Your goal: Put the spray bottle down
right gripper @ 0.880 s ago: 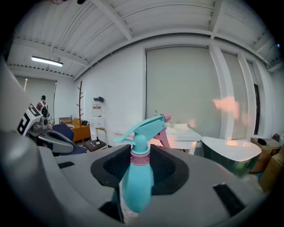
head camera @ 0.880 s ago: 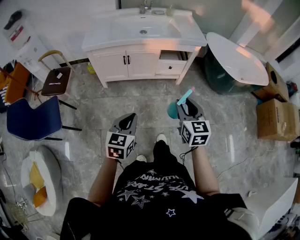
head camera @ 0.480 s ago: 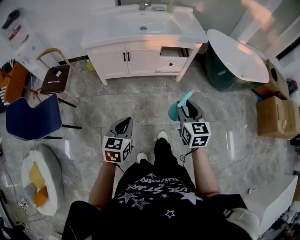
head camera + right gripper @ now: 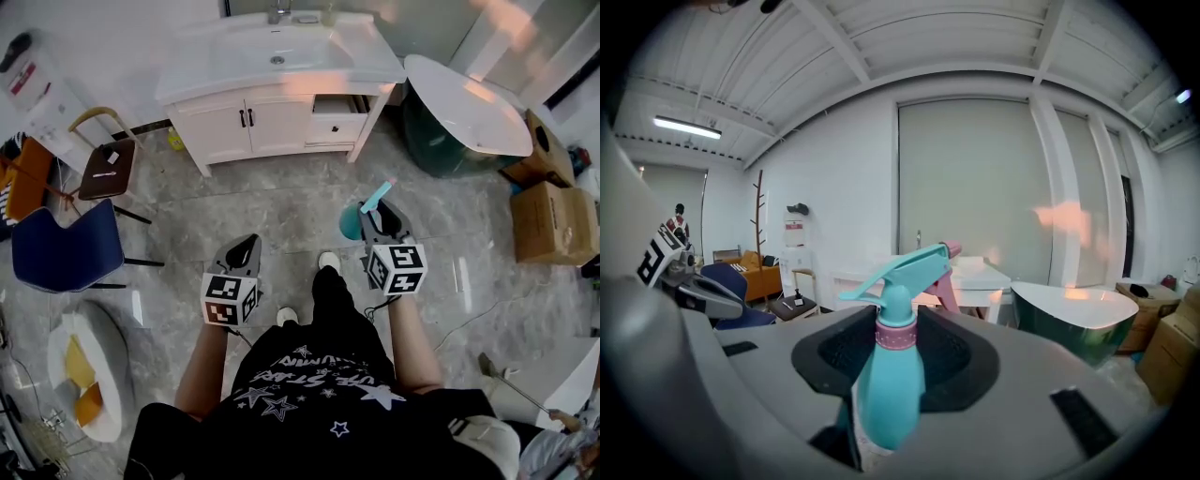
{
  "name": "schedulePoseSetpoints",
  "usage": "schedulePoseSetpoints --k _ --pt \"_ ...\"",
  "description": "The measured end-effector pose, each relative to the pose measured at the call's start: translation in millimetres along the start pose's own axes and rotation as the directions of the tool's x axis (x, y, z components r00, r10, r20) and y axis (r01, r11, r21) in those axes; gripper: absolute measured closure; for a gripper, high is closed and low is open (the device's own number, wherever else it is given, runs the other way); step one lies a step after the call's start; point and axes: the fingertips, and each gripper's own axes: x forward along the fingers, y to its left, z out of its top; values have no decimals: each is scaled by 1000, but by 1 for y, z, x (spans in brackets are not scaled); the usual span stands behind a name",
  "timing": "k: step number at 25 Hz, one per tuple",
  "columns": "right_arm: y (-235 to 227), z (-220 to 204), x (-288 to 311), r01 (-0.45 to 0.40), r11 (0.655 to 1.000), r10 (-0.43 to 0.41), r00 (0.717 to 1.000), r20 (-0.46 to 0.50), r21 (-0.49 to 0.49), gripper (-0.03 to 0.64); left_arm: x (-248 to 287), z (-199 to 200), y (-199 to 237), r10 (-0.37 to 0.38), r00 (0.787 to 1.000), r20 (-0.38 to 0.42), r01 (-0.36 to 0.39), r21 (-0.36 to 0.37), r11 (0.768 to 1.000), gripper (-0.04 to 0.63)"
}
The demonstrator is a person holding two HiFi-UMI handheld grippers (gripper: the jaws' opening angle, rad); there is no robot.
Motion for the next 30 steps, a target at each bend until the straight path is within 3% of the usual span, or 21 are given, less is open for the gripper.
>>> schedulePoseSetpoints --k 5,12,24,30 --pt "-23 -1 18 25 999 -25 1000 -5 26 471 21 10 -2 -8 1000 -2 8 8 1000 580" --pt "-51 7 77 -6 999 6 1000 3 49 471 70 20 10 13 999 -33 -13 -5 1000 580" --pt "-175 56 212 -81 995 80 996 26 57 471 240 121 9 50 999 -13 -50 20 999 580" --pt "-231 66 254 -112 992 110 993 28 55 471 303 147 -1 78 997 -7 -78 19 997 580"
